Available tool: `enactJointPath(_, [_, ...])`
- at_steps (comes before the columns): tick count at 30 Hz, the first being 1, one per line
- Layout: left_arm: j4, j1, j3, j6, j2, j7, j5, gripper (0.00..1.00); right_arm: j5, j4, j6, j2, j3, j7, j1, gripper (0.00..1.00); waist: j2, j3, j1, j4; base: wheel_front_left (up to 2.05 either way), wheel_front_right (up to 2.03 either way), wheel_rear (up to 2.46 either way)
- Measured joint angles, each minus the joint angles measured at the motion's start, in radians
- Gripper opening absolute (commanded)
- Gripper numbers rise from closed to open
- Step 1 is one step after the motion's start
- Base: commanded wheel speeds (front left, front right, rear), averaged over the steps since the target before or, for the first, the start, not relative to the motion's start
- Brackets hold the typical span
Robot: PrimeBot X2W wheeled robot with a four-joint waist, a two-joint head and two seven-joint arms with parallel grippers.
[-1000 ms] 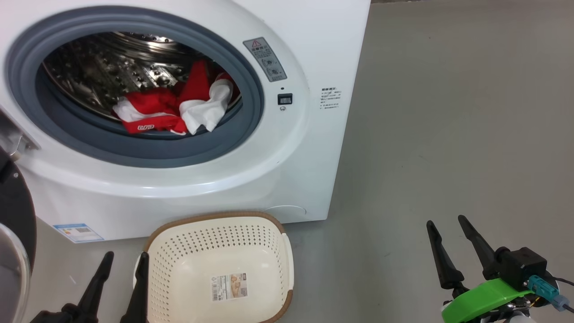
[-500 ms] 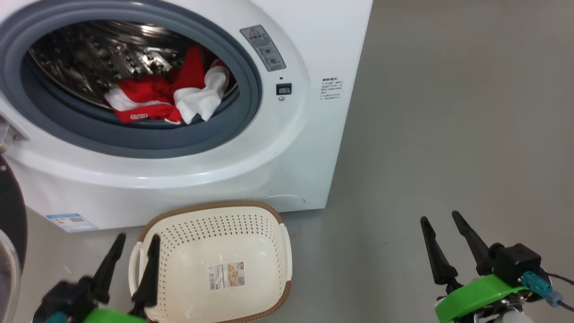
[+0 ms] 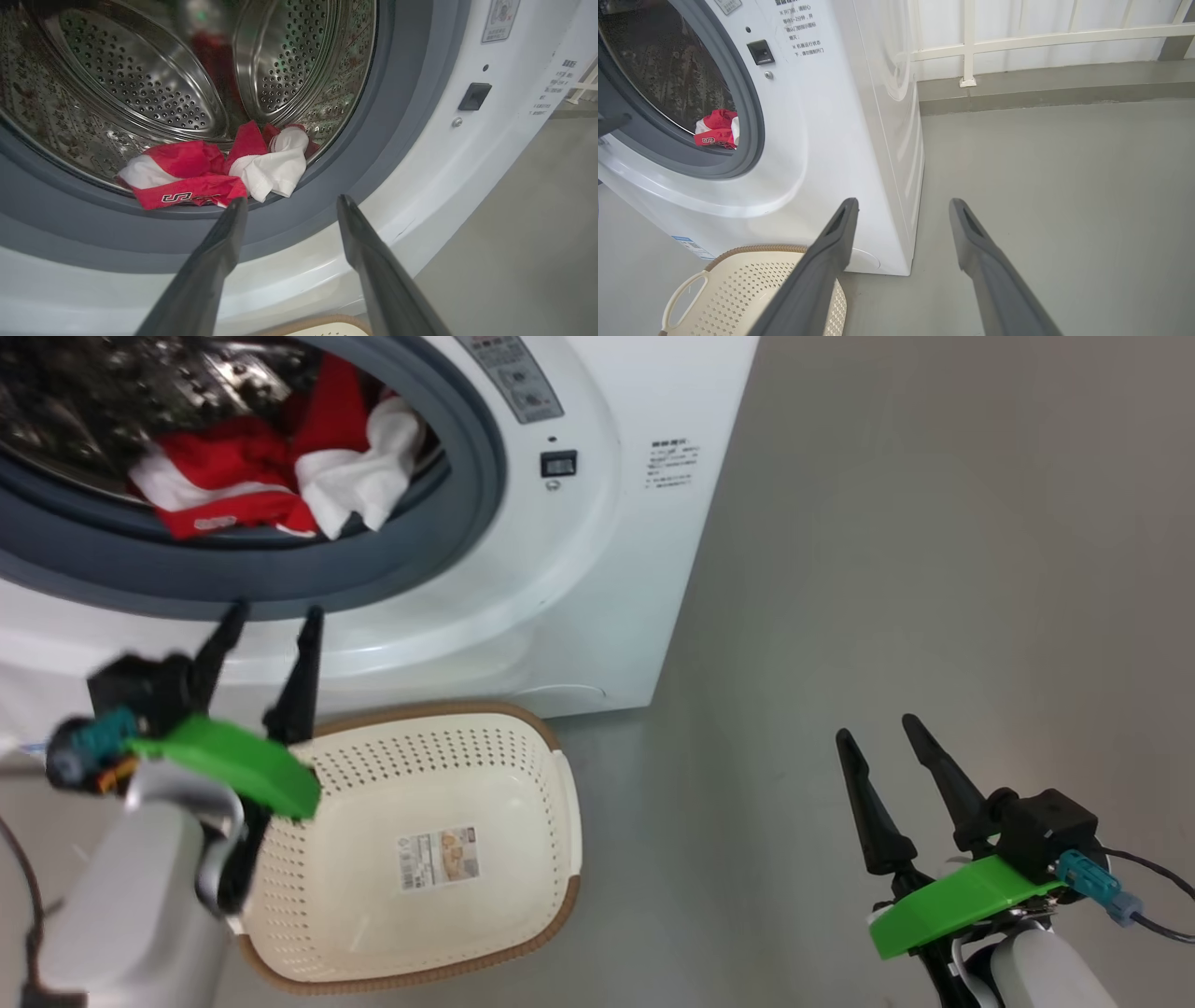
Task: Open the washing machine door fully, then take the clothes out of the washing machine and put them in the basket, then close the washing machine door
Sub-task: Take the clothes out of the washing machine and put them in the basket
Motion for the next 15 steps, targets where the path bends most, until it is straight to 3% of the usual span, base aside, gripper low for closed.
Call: enactJointPath(15, [0.324,-0.396,-0.111,0.000,0.028,0.128,-0.070,1.00,0.005,-0.013,0.000,0.008,0.033,0.000,-0.066,1.00,0.0000,0.121,0.0000,-0.083,0.00,0.00,0.00])
